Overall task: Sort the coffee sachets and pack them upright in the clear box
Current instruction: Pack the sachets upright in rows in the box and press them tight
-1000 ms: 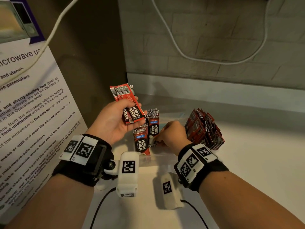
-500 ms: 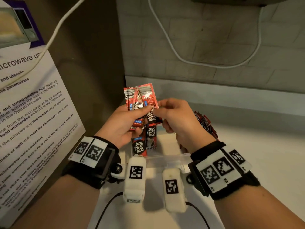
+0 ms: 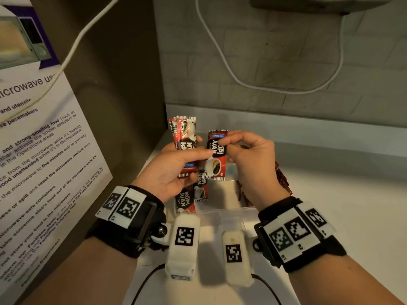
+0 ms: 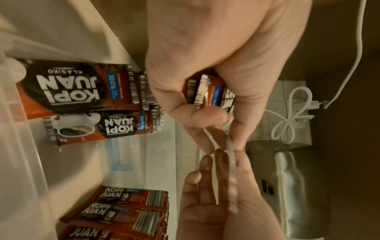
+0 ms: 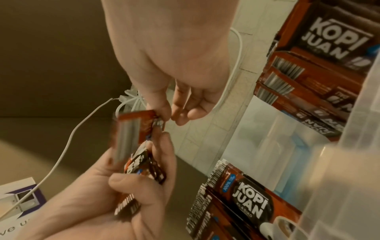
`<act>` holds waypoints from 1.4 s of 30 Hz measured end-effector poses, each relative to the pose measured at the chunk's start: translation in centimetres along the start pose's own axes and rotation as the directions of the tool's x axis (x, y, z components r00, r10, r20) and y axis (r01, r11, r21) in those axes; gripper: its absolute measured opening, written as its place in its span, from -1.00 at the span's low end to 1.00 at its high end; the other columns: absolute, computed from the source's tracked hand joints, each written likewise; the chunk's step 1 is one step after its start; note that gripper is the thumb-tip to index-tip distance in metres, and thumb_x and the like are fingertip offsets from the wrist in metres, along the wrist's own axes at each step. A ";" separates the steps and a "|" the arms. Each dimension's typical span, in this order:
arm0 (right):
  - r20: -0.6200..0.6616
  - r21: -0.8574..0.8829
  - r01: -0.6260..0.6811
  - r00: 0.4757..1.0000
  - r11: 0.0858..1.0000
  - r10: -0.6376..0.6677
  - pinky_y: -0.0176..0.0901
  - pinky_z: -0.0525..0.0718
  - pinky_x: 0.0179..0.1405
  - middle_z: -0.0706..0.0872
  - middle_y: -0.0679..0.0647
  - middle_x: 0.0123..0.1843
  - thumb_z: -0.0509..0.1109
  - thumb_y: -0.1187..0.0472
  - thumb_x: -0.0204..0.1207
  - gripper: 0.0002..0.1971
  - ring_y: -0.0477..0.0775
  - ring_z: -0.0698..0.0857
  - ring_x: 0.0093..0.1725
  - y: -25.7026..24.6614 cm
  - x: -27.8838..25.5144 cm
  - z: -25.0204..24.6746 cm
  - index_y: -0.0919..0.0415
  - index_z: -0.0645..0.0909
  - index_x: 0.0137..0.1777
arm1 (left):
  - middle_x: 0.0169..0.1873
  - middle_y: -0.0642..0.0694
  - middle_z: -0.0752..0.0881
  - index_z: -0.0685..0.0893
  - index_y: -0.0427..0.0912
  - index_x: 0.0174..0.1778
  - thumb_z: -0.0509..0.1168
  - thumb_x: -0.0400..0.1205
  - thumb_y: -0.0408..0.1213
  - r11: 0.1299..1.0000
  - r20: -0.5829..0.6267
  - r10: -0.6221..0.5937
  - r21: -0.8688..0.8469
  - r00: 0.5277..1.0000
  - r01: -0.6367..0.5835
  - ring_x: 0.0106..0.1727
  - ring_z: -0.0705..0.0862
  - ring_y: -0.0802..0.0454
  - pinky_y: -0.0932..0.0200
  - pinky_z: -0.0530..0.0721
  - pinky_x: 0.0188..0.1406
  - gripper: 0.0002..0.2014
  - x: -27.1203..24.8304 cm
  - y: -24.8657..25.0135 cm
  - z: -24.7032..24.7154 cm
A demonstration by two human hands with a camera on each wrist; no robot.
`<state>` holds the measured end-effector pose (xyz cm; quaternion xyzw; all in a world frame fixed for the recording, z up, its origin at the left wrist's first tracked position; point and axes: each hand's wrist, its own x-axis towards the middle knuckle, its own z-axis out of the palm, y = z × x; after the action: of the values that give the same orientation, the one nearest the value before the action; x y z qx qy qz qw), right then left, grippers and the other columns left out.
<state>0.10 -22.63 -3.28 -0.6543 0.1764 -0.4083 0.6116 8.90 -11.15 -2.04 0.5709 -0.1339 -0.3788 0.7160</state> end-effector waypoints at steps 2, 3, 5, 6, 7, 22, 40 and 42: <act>0.016 0.020 -0.039 0.999 0.999 0.039 -0.35 0.62 -0.39 0.79 0.06 -0.21 0.35 0.58 0.44 -0.74 -0.11 0.71 -0.32 -0.2 -0.1 0.0 0.21 0.73 -0.23 | -0.32 -0.01 0.80 0.65 -0.02 -0.07 0.49 0.39 -0.50 0.999 -0.052 0.037 0.000 0.998 -0.037 -0.40 0.72 0.10 0.35 0.43 -0.73 -0.67 0.1 -0.1 0.1; 0.025 0.039 -0.073 0.997 0.997 0.072 -0.32 0.61 -0.41 0.79 0.07 -0.19 0.35 0.53 0.47 -0.77 -0.09 0.70 -0.34 -0.2 -0.1 0.0 0.20 0.71 -0.13 | -0.34 0.02 0.80 0.64 -0.02 -0.07 0.48 0.43 -0.52 0.998 -0.076 0.056 -0.002 0.996 -0.056 -0.40 0.72 0.11 0.34 0.43 -0.72 -0.68 0.2 0.0 0.0; 0.066 0.027 -0.151 0.987 0.988 0.149 -0.27 0.59 -0.44 0.75 0.07 -0.20 0.41 0.44 0.48 -0.80 -0.08 0.68 -0.38 -0.4 -0.2 0.0 0.17 0.64 0.02 | -0.35 0.05 0.80 0.63 -0.02 -0.06 0.47 0.45 -0.51 0.996 -0.104 0.089 0.007 0.991 -0.089 -0.37 0.72 0.12 0.34 0.44 -0.68 -0.68 0.3 0.0 0.0; 0.100 -0.020 -0.170 0.980 0.985 0.171 -0.29 0.57 -0.46 0.74 0.04 -0.26 0.44 0.42 0.46 -0.81 -0.10 0.67 -0.41 -0.5 -0.2 0.0 0.17 0.64 0.00 | -0.34 0.06 0.80 0.63 -0.01 -0.06 0.48 0.45 -0.50 0.995 -0.111 0.103 0.020 0.988 -0.102 -0.35 0.73 0.13 0.33 0.45 -0.66 -0.69 0.3 0.0 -0.1; 0.126 -0.069 -0.167 0.976 0.984 0.175 -0.33 0.55 -0.49 0.73 0.03 -0.33 0.47 0.43 0.45 -0.85 -0.13 0.65 -0.45 -0.5 -0.2 0.1 0.19 0.65 -0.07 | -0.32 0.06 0.81 0.63 0.00 -0.06 0.49 0.45 -0.48 0.993 -0.118 0.117 0.034 0.986 -0.114 -0.32 0.74 0.13 0.33 0.46 -0.64 -0.69 0.3 0.0 -0.1; 0.082 -0.314 -0.611 0.745 0.727 0.662 0.15 0.78 -0.15 0.68 0.32 -0.25 0.44 0.57 0.43 -0.69 0.28 0.74 -0.25 5.2 0.0 1.3 0.28 0.42 -0.38 | -0.40 0.06 0.62 0.64 0.01 -0.22 0.27 0.62 0.18 0.974 -0.321 0.049 -0.194 0.946 -0.116 -0.36 0.61 0.12 0.36 0.42 -0.68 -0.69 1.2 1.2 -2.0; -0.027 -0.526 -0.463 0.847 0.713 0.530 0.21 0.79 -0.07 0.79 0.28 -0.18 0.65 0.40 0.20 -0.67 0.25 0.80 -0.13 7.8 0.5 2.2 0.18 0.50 -0.41 | -0.29 -0.03 0.63 0.69 -0.13 0.03 0.24 0.65 -0.18 0.956 -0.260 0.054 -0.266 0.964 -0.125 -0.31 0.62 0.08 0.30 0.57 -0.56 -0.83 1.3 0.7 -2.8; -0.025 -0.557 -0.443 0.855 0.703 0.519 0.15 0.79 -0.05 0.78 0.25 -0.13 0.64 0.36 0.23 -0.68 0.22 0.78 -0.11 7.6 0.4 2.1 0.17 0.49 -0.36 | -0.26 -0.05 0.63 0.69 -0.16 0.05 0.19 0.68 -0.21 0.953 -0.248 0.061 -0.273 0.967 -0.130 -0.29 0.62 0.06 0.27 0.60 -0.55 -0.80 1.1 0.7 -2.6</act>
<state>3.93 -23.01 -10.13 -0.7568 0.4082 -0.1222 0.4956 11.56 -10.04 -2.44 0.4948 -0.0188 -0.2880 0.8197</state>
